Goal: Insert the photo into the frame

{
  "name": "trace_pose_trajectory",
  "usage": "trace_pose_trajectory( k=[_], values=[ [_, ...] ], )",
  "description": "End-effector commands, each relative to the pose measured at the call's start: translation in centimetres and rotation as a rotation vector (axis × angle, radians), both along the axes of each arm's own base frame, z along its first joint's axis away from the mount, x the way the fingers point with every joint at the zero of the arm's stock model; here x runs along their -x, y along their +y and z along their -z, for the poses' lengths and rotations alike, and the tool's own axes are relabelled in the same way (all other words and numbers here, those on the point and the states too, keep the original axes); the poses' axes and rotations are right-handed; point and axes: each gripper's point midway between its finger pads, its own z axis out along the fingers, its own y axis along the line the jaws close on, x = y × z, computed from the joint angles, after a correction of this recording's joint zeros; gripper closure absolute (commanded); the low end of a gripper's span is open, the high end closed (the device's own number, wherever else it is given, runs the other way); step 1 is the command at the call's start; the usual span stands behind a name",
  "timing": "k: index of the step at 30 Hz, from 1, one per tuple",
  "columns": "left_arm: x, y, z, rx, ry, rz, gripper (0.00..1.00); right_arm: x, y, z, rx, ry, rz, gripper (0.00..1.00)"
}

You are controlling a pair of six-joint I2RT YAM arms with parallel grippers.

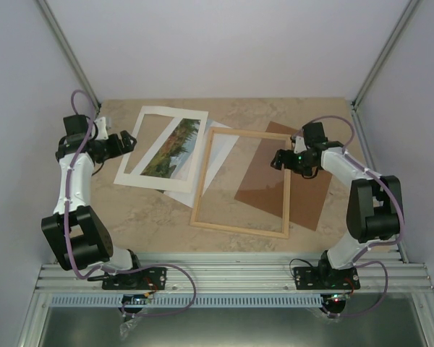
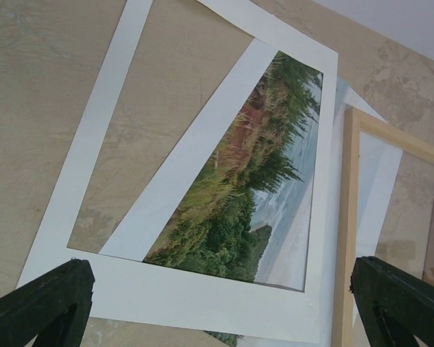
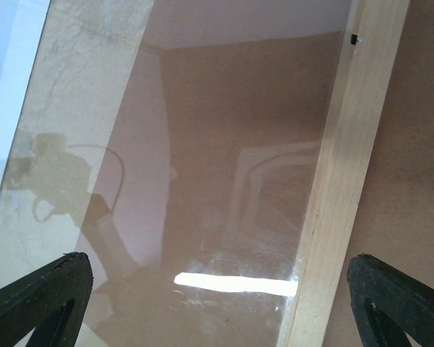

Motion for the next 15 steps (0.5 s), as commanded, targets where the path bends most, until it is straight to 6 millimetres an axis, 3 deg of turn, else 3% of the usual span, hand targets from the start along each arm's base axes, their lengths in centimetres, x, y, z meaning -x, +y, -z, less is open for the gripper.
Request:
trace_pose_trajectory(
  k=[1, 7, 15],
  values=[
    [-0.2, 0.2, 0.0, -0.050, -0.003, 0.014, 0.00, -1.1, -0.2, -1.2, 0.049, -0.095, -0.097, 0.05],
    [0.7, -1.2, 1.9, -0.167, 0.047, 0.111, 0.00, -0.6, -0.6, -0.1, 0.097, -0.117, -0.165, 0.27],
    [2.3, -4.3, 5.6, -0.251, 0.104, 0.266, 0.01, -0.3, -1.9, 2.1, 0.151, -0.117, -0.142, 0.35]
  ],
)
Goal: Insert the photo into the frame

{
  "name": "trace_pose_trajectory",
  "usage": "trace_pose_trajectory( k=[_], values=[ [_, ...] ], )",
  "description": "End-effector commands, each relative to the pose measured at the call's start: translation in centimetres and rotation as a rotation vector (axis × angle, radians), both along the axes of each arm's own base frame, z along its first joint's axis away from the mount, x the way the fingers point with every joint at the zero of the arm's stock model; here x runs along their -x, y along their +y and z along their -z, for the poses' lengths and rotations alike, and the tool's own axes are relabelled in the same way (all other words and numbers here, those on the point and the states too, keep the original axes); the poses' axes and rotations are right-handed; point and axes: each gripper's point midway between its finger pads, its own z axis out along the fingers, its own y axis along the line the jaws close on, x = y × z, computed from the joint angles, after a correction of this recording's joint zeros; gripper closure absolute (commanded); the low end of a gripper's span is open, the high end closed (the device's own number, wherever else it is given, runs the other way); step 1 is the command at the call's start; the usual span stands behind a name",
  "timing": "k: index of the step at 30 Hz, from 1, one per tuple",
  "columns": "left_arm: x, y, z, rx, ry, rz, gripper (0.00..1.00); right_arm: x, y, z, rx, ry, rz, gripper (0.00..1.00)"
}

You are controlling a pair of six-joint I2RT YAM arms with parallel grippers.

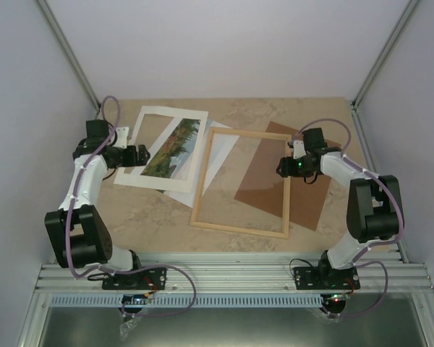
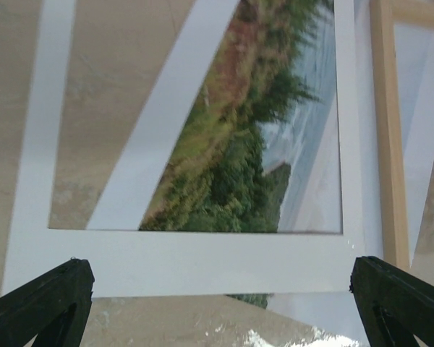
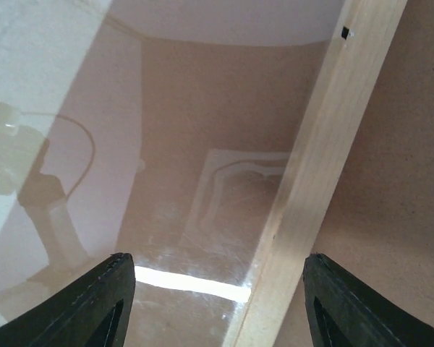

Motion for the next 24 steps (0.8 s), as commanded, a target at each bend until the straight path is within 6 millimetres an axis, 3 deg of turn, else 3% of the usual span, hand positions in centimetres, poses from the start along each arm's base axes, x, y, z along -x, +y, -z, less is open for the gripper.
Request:
trace_pose_trajectory(
  k=[1, 8, 18, 24],
  values=[
    [1.5, -2.1, 2.7, -0.098, 0.055, 0.132, 0.01, -0.5, -1.0, 0.7, 0.036, -0.035, 0.012, 0.37],
    [3.2, -4.8, 5.5, -0.168, 0.106, 0.289, 0.01, -0.4, -1.5, 2.8, 0.032, 0.005, 0.048, 0.43],
    [0.8, -3.2, 7.0, -0.265, 0.113, 0.242, 0.04, -1.5, -4.8, 4.9, 0.105, 0.047, 0.133, 0.56],
    [-0.7, -2.1, 7.5, -0.316, 0.124, 0.213, 0.05, -1.7, -6.6, 4.6, 0.128, 0.048, 0.176, 0.63]
  ],
)
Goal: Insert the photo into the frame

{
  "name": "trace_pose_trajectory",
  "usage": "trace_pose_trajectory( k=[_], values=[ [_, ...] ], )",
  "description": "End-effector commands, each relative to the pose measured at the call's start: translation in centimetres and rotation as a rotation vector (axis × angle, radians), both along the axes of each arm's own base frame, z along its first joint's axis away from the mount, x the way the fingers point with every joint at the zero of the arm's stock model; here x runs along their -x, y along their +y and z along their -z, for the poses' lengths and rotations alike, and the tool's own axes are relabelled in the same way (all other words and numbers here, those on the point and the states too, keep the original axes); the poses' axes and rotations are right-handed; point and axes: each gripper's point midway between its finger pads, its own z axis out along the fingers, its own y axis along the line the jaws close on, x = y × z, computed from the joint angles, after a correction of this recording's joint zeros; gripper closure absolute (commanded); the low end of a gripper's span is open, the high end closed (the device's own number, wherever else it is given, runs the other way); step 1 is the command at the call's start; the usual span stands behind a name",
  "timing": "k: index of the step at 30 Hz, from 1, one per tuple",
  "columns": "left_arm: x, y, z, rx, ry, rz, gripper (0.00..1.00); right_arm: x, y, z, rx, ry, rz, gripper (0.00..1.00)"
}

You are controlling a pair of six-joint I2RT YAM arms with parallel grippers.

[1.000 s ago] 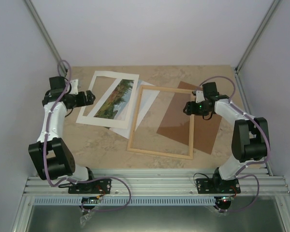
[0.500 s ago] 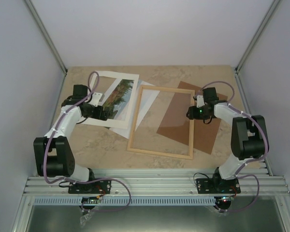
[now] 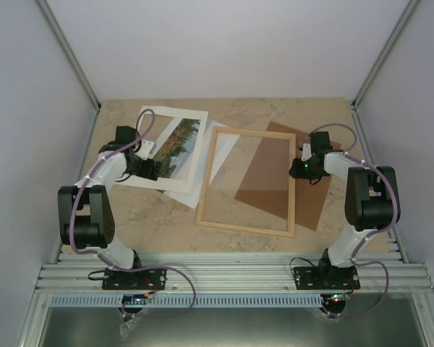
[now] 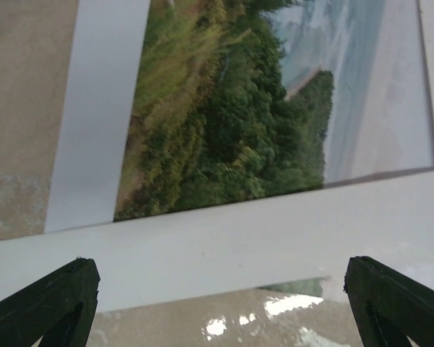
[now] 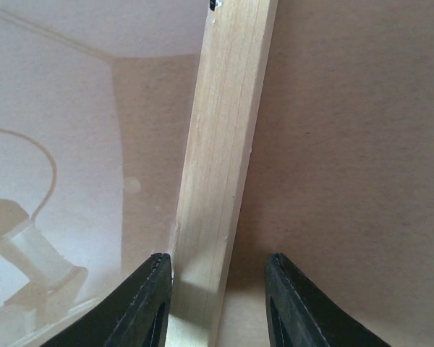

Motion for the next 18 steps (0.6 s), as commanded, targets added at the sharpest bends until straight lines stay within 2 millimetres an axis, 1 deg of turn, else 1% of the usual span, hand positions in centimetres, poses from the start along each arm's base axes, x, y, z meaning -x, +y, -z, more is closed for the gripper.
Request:
trace_pose_trajectory(
  k=[1, 4, 7, 9, 11, 12, 14, 16, 18],
  values=[
    [-2.4, 0.9, -0.8, -0.062, -0.054, -0.004, 0.05, -0.5, -2.3, 0.2, 0.065, 0.005, 0.050, 0.63],
    [-3.2, 1.6, -0.8, -0.098, -0.065, -0.024, 0.03, -0.6, -2.8, -0.2, 0.070, -0.007, 0.058, 0.63],
    [-3.8, 2.9, -0.7, -0.121, -0.057, -0.074, 0.01, -0.8, -2.6, -1.0, 0.054, -0.027, 0.051, 0.61],
    [-4.3, 4.4, -0.7, -0.101, -0.043, -0.133, 0.01, -1.0, -2.1, -2.0, 0.023, -0.057, 0.035, 0.59],
    [-4.8, 6.5, -0.6, -0.071, -0.030, -0.210, 0.01, -1.4, -1.2, -3.8, -0.023, -0.116, 0.006, 0.54],
    [-5.0, 7.5, -0.8, -0.057, -0.030, -0.238, 0.00, -1.5, -0.8, -4.3, -0.041, -0.132, -0.012, 0.52],
    [-5.3, 9.1, -0.7, -0.043, -0.022, -0.275, 0.01, -2.1, 0.5, -6.5, -0.083, -0.208, -0.071, 0.43],
    [-5.3, 10.3, -0.1, -0.018, -0.002, -0.292, 0.00, -2.6, 2.4, -8.6, -0.121, -0.279, -0.157, 0.36],
    [-5.5, 11.0, 0.3, 0.018, 0.018, -0.299, 0.01, -2.9, 4.9, -10.6, -0.164, -0.342, -0.257, 0.30]
  ],
)
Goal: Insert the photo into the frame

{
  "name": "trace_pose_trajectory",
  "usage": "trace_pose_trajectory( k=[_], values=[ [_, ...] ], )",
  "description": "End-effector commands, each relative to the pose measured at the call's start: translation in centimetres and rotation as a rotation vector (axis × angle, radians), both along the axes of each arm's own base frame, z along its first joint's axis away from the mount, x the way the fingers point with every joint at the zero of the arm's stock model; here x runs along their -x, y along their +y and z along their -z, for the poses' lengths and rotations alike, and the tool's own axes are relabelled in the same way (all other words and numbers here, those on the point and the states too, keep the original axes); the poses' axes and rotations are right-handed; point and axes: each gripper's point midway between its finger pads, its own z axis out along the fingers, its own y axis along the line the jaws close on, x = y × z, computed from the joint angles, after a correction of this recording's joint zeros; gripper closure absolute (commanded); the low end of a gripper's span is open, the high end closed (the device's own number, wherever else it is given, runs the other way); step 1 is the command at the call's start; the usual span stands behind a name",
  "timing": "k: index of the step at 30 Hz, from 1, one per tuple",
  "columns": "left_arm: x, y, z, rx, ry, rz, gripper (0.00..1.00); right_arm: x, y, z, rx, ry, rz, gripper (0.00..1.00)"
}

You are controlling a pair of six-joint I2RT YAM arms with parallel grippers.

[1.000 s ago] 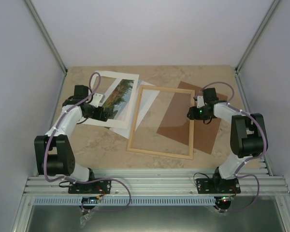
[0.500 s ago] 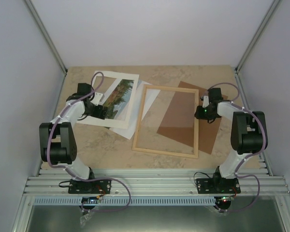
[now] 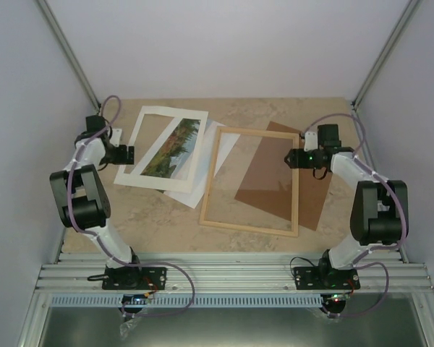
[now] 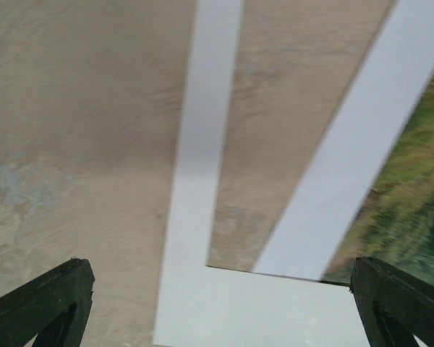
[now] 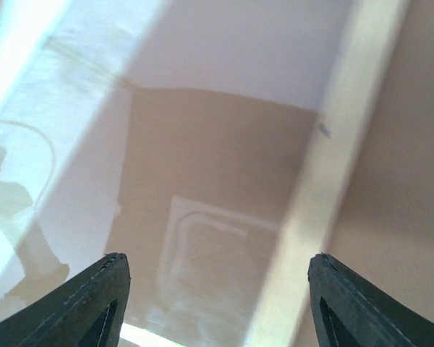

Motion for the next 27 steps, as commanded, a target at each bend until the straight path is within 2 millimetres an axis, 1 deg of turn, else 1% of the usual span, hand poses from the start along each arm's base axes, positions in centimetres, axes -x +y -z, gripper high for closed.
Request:
trace_pose_trajectory(
  k=[1, 4, 7, 9, 11, 13, 15, 16, 17, 19, 24, 27],
  values=[
    [0.0, 1.1, 0.8, 0.101, 0.042, -0.024, 0.01, -1.6, 5.9, -6.0, -0.104, -0.209, -0.249, 0.27],
    [-0.3, 0.8, 1.2, 0.150, 0.059, -0.003, 0.00, -1.3, 10.5, -7.4, -0.177, -0.236, -0.380, 0.21],
    [-0.5, -0.3, 1.5, 0.212, 0.068, 0.044, 0.01, -0.3, 15.8, -8.3, -0.238, -0.253, -0.512, 0.16],
    [-0.6, -0.8, 1.9, 0.232, 0.075, 0.067, 0.01, 0.7, 19.3, -8.6, -0.255, -0.271, -0.599, 0.16],
    [-1.0, -1.2, 1.8, 0.219, 0.065, 0.115, 0.01, 1.9, 22.6, -8.4, -0.274, -0.273, -0.698, 0.16],
    [-2.3, -1.1, 1.1, 0.158, 0.013, 0.152, 0.01, 2.9, 24.9, -8.2, -0.292, -0.259, -0.755, 0.17],
    [-4.1, -0.9, 0.2, 0.042, -0.043, 0.192, 0.01, 3.5, 26.2, -7.8, -0.291, -0.264, -0.809, 0.17],
    [-4.9, -1.1, -0.3, -0.018, -0.072, 0.221, 0.01, 3.6, 26.5, -7.7, -0.292, -0.260, -0.815, 0.18],
    [-5.4, -1.5, -0.5, -0.064, -0.087, 0.263, 0.01, 3.6, 26.7, -7.5, -0.295, -0.255, -0.820, 0.18],
    [-5.6, -3.3, -0.4, -0.094, -0.076, 0.357, 0.01, 3.6, 26.9, -7.4, -0.294, -0.246, -0.827, 0.20],
    [-3.2, -7.7, 1.6, -0.057, 0.009, 0.501, 0.06, 3.6, 26.6, -7.7, -0.275, -0.262, -0.837, 0.21],
    [-1.6, -9.5, 3.0, -0.061, 0.058, 0.556, 0.08, 4.2, 26.6, -7.9, -0.270, -0.277, -0.853, 0.21]
  ],
)
